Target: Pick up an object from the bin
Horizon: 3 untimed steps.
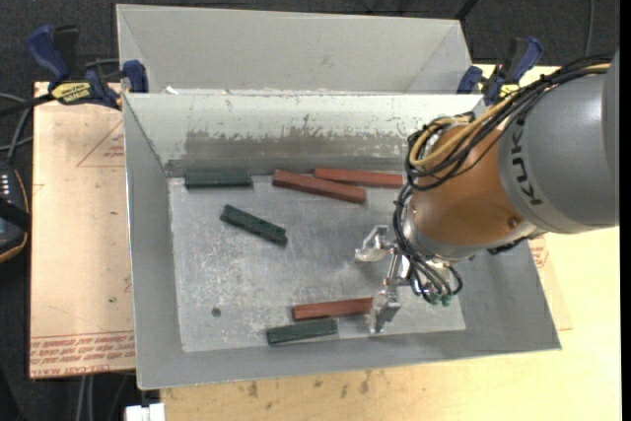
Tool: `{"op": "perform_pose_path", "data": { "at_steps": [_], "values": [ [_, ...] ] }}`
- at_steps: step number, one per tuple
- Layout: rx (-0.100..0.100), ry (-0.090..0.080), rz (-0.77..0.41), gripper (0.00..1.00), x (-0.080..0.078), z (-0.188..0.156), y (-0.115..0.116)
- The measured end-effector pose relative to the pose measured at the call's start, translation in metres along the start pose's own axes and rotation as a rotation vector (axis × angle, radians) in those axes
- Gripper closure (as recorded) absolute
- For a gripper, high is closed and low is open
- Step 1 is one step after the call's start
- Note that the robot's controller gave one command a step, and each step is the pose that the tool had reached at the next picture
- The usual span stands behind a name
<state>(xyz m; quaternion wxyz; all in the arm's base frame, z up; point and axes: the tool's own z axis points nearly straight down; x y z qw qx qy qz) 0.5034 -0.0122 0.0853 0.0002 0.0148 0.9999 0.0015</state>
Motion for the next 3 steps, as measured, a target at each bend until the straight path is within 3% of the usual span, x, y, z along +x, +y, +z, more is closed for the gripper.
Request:
{"op": "perform_pose_path", "data": {
  "at_steps": [1, 2, 3],
  "values": [
    [0.0, -0.021, 0.23, 1.0, 0.01, 0.008, 0.047],
    [0.0, -0.021, 0.229, 1.0, 0.01, 0.008, 0.047],
    [0.003, 0.002, 0.266, 1.0, -0.002, -0.184, 0.028]
  ]
}}
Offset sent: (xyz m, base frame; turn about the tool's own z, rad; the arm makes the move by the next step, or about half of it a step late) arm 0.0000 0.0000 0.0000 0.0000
